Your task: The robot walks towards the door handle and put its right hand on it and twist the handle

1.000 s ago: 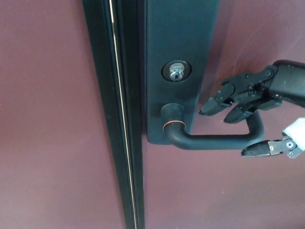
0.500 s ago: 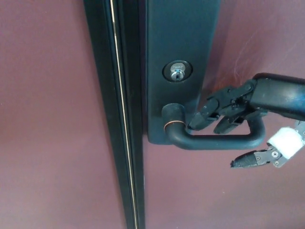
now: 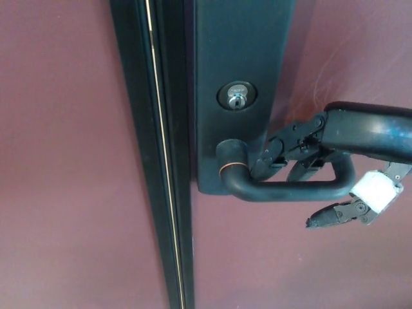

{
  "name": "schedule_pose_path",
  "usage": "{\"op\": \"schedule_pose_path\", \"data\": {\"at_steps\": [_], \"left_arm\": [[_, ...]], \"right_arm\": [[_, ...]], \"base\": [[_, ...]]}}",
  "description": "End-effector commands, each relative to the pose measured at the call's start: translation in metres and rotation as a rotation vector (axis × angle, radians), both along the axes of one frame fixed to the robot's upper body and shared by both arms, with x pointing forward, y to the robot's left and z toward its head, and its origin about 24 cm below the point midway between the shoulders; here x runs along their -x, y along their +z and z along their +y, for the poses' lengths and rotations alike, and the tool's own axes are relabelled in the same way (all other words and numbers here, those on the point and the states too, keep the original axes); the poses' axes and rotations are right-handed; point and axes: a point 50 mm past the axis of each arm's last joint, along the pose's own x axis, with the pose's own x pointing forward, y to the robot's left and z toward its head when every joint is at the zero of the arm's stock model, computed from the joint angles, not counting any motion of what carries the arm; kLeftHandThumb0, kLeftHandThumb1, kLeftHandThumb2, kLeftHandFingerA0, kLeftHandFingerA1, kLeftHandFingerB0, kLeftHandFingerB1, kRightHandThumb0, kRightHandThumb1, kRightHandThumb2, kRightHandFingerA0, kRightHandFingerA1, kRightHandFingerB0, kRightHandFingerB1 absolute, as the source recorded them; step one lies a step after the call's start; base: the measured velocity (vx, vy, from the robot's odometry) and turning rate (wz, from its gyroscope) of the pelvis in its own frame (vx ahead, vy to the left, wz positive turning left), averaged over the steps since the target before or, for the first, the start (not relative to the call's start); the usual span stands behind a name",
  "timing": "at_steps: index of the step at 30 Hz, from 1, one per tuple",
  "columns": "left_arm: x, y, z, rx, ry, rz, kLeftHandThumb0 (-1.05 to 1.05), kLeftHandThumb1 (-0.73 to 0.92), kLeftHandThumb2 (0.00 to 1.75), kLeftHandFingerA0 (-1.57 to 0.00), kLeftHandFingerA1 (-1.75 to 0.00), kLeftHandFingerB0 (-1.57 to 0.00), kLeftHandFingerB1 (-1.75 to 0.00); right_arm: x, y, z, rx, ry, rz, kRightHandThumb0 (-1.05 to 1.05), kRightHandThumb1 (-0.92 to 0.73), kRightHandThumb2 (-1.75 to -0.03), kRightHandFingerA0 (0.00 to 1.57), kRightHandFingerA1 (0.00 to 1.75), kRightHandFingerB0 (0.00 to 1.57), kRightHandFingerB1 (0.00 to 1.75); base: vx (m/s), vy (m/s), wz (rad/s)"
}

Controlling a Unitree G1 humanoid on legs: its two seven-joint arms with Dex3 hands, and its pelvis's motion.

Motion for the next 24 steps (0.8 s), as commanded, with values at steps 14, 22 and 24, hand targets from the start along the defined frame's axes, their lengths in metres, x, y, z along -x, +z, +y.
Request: {"op": "schedule_pose_path", "data": {"at_steps": [14,22,24], "left_arm": [[0.001,0.004,0.005,-0.018,-0.021,0.005,-0.30,0.63,0.59,-0.78,-0.52,-0.58,-0.43],[0.000,0.004,0.006,-0.020,-0.030,0.010,-0.30,0.64,0.59,-0.77,-0.52,-0.58,-0.43],[0.000,0.005,0.006,-0.021,-0.031,0.011,-0.30,0.64,0.59,-0.77,-0.52,-0.58,-0.43]], "right_arm": [[-0.003,-0.005,0.012,0.173,0.015,0.009,-0.43,-0.56,-0.57,0.54,0.41,0.45,0.36],[-0.002,-0.007,0.022,0.255,0.034,-0.007,-0.45,-0.56,-0.57,0.54,0.41,0.45,0.36],[-0.002,-0.009,0.024,0.263,0.036,-0.009,-0.45,-0.56,-0.57,0.54,0.41,0.45,0.36]], "base": [[0.00,0.000,0.00],[0.00,0.000,0.00],[0.00,0.000,0.00]]}}
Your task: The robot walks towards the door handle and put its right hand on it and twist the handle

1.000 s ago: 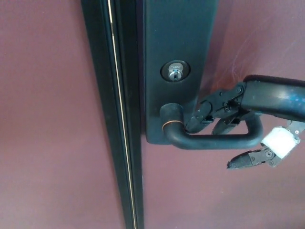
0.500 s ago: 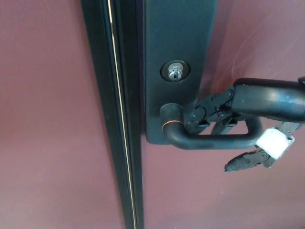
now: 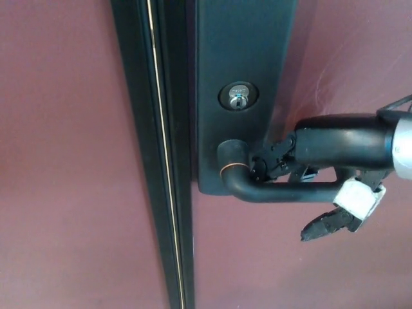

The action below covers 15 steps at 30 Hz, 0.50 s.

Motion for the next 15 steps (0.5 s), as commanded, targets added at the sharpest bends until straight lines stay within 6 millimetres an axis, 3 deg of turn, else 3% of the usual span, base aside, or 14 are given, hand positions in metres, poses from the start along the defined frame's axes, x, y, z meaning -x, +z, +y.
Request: {"op": "schedule_pose_path", "data": {"at_steps": [1,11,12,14,15], "left_arm": [[0.001,0.002,0.003,-0.009,-0.018,0.016,-0.30,0.64,0.59,-0.77,-0.52,-0.58,-0.43],[0.003,0.001,0.003,-0.008,-0.019,0.020,-0.30,0.64,0.59,-0.77,-0.52,-0.58,-0.43],[0.003,0.001,0.003,-0.009,-0.017,0.022,-0.30,0.64,0.59,-0.77,-0.52,-0.58,-0.43],[0.003,0.001,0.003,-0.009,-0.017,0.022,-0.30,0.64,0.59,-0.77,-0.52,-0.58,-0.43],[0.004,0.001,0.003,-0.008,-0.015,0.020,-0.30,0.64,0.59,-0.77,-0.52,-0.58,-0.43]], "right_arm": [[-0.001,-0.002,0.001,0.042,-0.014,-0.010,-0.45,-0.56,-0.57,0.54,0.41,0.45,0.36],[0.001,-0.013,-0.002,-0.008,-0.015,0.002,-0.43,-0.56,-0.56,0.55,0.42,0.48,0.37],[0.001,-0.014,-0.002,-0.056,-0.007,-0.020,-0.26,-0.55,-0.56,0.66,0.46,0.60,0.42],[0.001,-0.014,-0.003,-0.080,-0.003,-0.031,-0.26,-0.55,-0.56,0.66,0.46,0.60,0.42],[0.002,-0.017,-0.004,-0.132,0.001,-0.067,-0.11,-0.55,-0.56,0.78,0.51,0.74,0.48]], "base": [[0.00,0.000,0.00],[0.00,0.000,0.00],[0.00,0.000,0.00],[0.00,0.000,0.00],[0.00,0.000,0.00]]}}
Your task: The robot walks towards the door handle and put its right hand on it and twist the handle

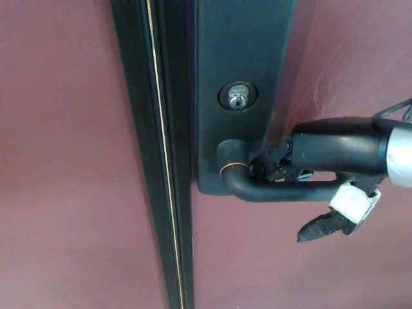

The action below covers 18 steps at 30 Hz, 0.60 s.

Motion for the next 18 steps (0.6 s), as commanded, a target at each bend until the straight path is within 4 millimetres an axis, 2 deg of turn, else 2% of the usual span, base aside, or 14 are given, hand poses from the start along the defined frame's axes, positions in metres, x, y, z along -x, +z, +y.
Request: {"op": "schedule_pose_path", "data": {"at_steps": [1,2,3,6,9,18], "left_arm": [[0.0038,-0.0005,0.0008,-0.003,-0.013,0.018,-0.30,0.64,0.59,-0.77,-0.51,-0.58,-0.43],[0.0038,-0.0004,0.0008,-0.005,-0.015,0.017,-0.30,0.64,0.59,-0.77,-0.51,-0.58,-0.43],[0.0039,-0.0003,0.0009,-0.006,-0.017,0.015,-0.30,0.64,0.59,-0.77,-0.51,-0.58,-0.43],[0.0033,-0.0004,0.0005,-0.010,-0.024,0.017,-0.30,0.64,0.59,-0.77,-0.51,-0.58,-0.43],[0.0029,-0.0003,0.0004,-0.011,-0.030,0.018,-0.30,0.63,0.59,-0.77,-0.51,-0.58,-0.43],[0.0035,-0.0011,0.0001,-0.005,-0.018,0.024,-0.29,0.63,0.59,-0.77,-0.51,-0.58,-0.43]], "right_arm": [[0.0022,-0.0114,-0.0016,-0.102,0.021,-0.061,-0.09,-0.55,-0.57,0.84,0.55,0.77,0.51],[0.0023,-0.0127,-0.0019,-0.118,0.022,-0.072,-0.05,-0.57,-0.57,0.91,0.61,0.79,0.52],[0.0024,-0.0139,-0.0022,-0.129,0.023,-0.080,-0.05,-0.57,-0.57,0.91,0.61,0.79,0.52],[0.0030,-0.0141,-0.0031,-0.137,0.020,-0.091,-0.01,-0.58,-0.56,0.92,0.75,0.76,0.51],[0.0034,-0.0133,-0.0049,-0.144,0.009,-0.094,-0.01,-0.58,-0.56,0.93,0.69,0.75,0.50],[0.0041,-0.0144,-0.0066,-0.143,0.008,-0.100,-0.02,-0.58,-0.56,0.92,0.67,0.74,0.50]], "base": [[0.00,0.000,0.00],[0.00,0.000,0.00],[0.00,0.000,0.00],[0.00,0.000,0.00],[0.00,0.000,0.00],[0.00,0.000,0.00]]}}
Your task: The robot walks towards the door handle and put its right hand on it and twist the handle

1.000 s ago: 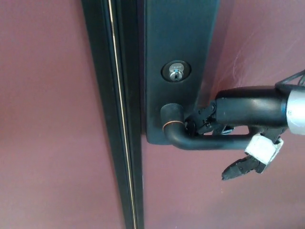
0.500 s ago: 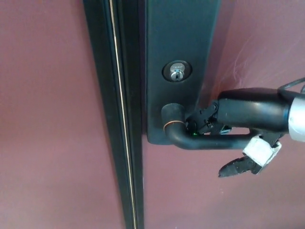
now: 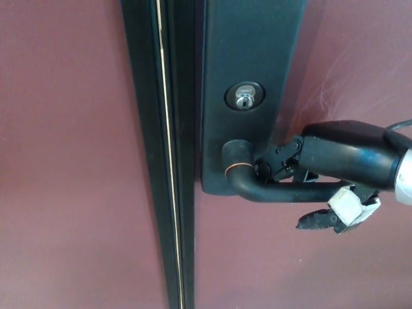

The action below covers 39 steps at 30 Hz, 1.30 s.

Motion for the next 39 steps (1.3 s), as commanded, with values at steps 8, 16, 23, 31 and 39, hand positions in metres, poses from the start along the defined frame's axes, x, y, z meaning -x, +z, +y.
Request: {"op": "schedule_pose_path", "data": {"at_steps": [8,16,23,31,39], "left_arm": [[0.006,-0.002,0.000,-0.011,-0.012,0.023,-0.30,0.63,0.59,-0.77,-0.51,-0.58,-0.43],[0.006,-0.002,0.000,-0.007,-0.007,0.033,-0.30,0.63,0.59,-0.77,-0.51,-0.58,-0.43],[0.007,-0.002,0.000,-0.001,-0.007,0.032,-0.30,0.64,0.59,-0.78,-0.52,-0.58,-0.43],[0.010,-0.002,0.001,-0.007,-0.014,0.042,-0.30,0.64,0.59,-0.78,-0.52,-0.59,-0.43],[0.012,-0.004,0.001,-0.012,-0.015,0.058,-0.31,0.63,0.60,-0.78,-0.52,-0.58,-0.44]], "right_arm": [[0.002,-0.002,0.001,-0.017,0.022,0.024,-0.10,-0.57,-0.56,0.75,0.53,0.67,0.48],[0.002,0.020,0.001,0.066,0.027,0.100,-0.34,-0.27,-0.90,0.07,0.50,0.06,0.47],[0.003,0.042,-0.006,0.083,-0.001,0.083,-0.74,-0.56,-0.58,0.20,0.31,0.24,0.29],[0.003,0.052,-0.011,0.052,-0.015,0.061,-0.33,-0.27,-0.89,0.07,0.50,0.06,0.48],[0.005,0.070,-0.027,0.018,-0.041,0.024,-0.33,-0.26,-0.89,0.08,0.51,0.08,0.48]], "base": [[0.00,0.000,0.00],[0.00,0.000,0.00],[0.00,0.000,0.00],[0.00,0.000,0.00],[0.00,0.000,0.00]]}}
